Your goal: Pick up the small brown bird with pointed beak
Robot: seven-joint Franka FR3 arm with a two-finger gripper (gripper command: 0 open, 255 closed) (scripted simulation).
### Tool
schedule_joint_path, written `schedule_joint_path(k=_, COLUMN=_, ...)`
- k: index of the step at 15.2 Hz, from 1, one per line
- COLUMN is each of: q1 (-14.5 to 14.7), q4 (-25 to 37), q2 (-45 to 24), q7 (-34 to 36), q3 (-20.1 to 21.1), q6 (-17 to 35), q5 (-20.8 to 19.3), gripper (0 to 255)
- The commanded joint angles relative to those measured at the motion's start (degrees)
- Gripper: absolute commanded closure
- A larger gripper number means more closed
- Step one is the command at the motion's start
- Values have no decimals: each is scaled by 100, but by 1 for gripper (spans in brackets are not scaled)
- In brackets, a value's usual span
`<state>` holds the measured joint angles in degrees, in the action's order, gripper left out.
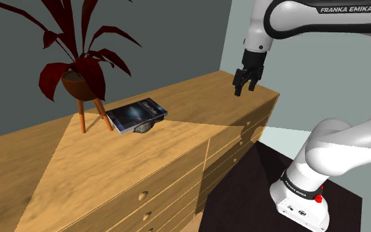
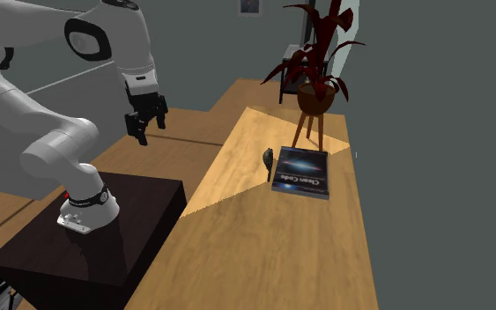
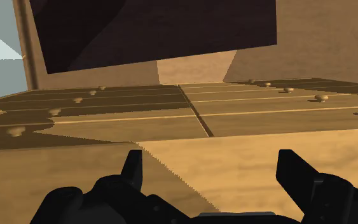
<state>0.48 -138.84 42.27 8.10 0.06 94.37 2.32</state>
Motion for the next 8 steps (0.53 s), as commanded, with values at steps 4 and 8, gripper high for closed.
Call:
schedule_joint_path(k=4, q1=15, q4=-81, q2=-319, q7=637, q3=290, q6=435, q5=335, gripper=0)
schedule_joint_path(k=8, q1=28, q4=-62, q2=-867, q7=1447, q3=663, q6=1049, q5=729, gripper=0)
